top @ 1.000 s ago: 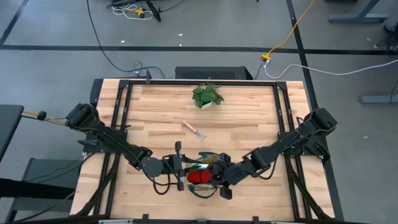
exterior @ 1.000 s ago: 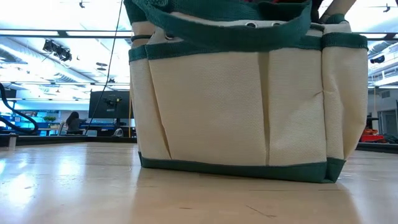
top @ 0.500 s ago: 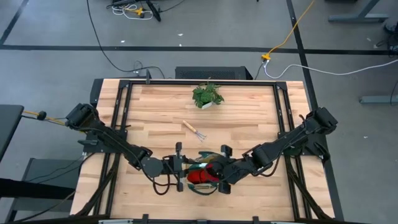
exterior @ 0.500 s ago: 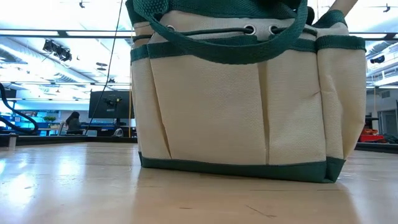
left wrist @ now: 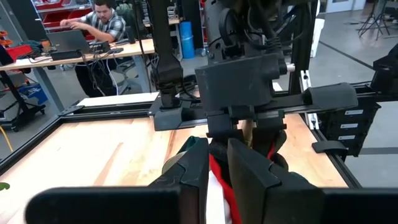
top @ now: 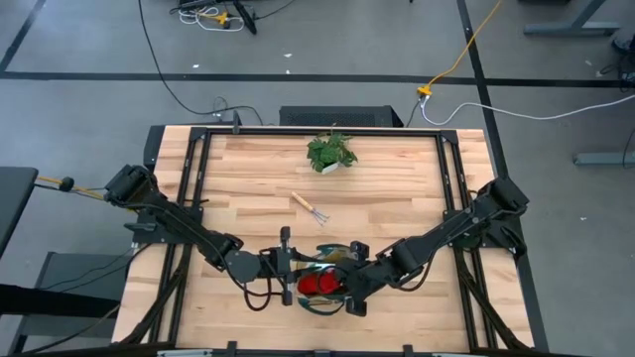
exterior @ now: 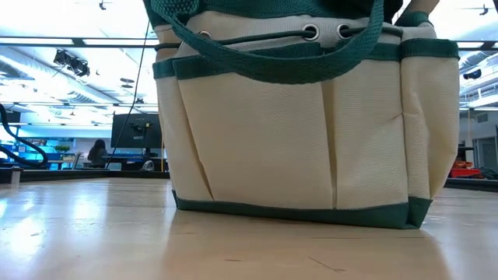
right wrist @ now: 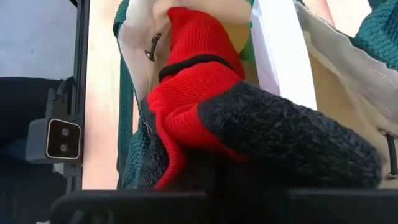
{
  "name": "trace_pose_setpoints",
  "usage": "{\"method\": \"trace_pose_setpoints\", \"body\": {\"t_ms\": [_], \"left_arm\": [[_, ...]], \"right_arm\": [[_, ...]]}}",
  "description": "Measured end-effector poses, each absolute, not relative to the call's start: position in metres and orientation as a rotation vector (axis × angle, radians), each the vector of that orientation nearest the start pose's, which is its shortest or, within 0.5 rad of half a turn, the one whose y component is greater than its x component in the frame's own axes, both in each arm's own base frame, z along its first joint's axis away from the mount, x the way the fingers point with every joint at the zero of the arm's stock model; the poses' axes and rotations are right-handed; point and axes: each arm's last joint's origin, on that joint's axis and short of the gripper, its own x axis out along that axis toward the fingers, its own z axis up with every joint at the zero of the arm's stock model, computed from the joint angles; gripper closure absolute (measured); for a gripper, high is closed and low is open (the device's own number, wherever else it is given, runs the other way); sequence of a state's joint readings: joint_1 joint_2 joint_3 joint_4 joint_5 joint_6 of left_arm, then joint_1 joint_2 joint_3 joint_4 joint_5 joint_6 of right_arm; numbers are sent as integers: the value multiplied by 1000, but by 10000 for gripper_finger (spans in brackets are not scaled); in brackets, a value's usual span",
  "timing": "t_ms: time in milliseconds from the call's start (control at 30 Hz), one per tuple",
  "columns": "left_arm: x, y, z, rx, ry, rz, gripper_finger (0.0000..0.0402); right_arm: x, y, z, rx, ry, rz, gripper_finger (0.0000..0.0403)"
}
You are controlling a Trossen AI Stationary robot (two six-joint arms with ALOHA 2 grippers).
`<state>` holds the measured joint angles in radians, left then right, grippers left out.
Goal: Pick & Place Garden tools in Gardening bag
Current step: Put the red gloves into the gray gardening bag, then put the brown hand rake into the gray gardening bag
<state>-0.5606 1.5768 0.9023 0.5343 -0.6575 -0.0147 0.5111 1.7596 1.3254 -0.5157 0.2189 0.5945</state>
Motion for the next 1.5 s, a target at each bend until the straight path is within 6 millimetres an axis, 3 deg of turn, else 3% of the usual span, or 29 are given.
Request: {"method": "trace_pose_setpoints", "body": {"t_ms": [167,400,733,1100,1267,1500], "left_arm": [[298,-166,249,66,115,98,335],[298,-166,248,66,115,98,335],[297,-166,248,72,121,103,335],[297,-160,247,167,135,244,335],[299,-146,243,252,209,360,335],[296,-104,245,239,374,380,335]], "right_arm": [[326,176,241,212,930,5,385],[320,171,268,186,903,-24,385],[305,165,286,200,930,-7,385],[284,153,308,203,917,-61,385],[276,147,313,200,917,-118,386],[270,145,314,197,948,-143,386]]}}
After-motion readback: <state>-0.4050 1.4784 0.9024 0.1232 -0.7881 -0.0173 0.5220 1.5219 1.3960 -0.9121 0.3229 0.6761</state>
